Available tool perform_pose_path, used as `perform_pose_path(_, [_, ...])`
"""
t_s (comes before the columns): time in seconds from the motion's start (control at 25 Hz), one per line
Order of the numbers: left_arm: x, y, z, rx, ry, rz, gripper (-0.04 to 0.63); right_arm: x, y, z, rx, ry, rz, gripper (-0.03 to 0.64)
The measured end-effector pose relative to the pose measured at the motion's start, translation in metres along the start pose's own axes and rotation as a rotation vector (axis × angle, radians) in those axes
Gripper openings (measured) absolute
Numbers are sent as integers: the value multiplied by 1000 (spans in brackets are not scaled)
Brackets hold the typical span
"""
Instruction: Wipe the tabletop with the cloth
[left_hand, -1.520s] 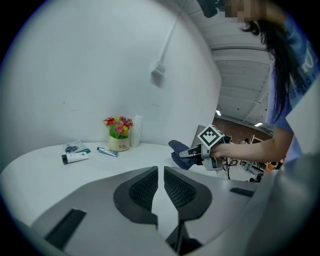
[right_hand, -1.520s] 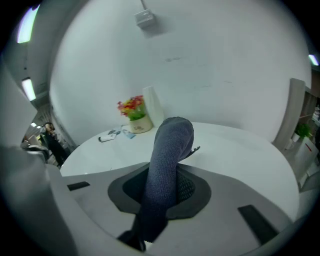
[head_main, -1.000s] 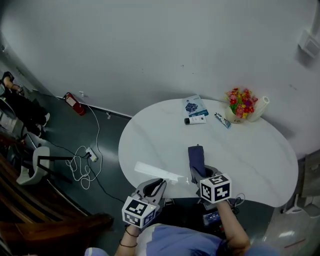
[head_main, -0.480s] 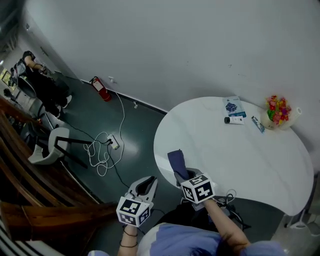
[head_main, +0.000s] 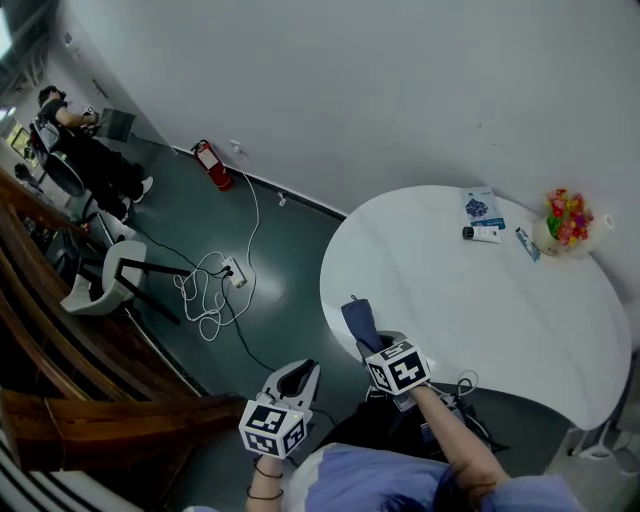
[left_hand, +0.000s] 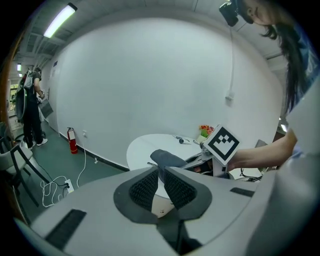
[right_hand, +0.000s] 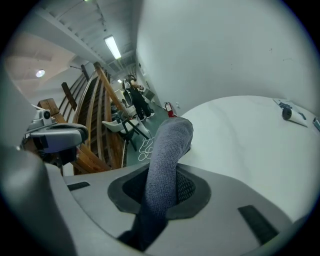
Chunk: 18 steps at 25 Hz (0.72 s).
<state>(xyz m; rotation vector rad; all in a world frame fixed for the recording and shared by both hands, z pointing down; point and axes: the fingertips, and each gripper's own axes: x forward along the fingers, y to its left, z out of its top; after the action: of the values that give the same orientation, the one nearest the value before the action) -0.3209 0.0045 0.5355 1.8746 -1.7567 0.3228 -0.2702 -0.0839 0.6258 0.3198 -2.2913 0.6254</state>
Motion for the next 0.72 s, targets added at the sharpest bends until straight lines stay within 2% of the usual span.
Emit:
perform_pose_path(0.24, [28,-29,14,40,-15,-100,31,-23,-68,-37,63,45,-146,78])
perform_pose_path(0.44, [56,-60,37,83,-35,-178,31,-69,-118,-62,140,25,-252,77])
perform_pose_path(0.6, [83,-105,58,125,-49,-252,31,-114,-162,-85,184,10,-338,77])
perform_pose_path(0.72, [102,-157,65,159,-46,-325,31,-151,-195,-111,235,0,-386,77])
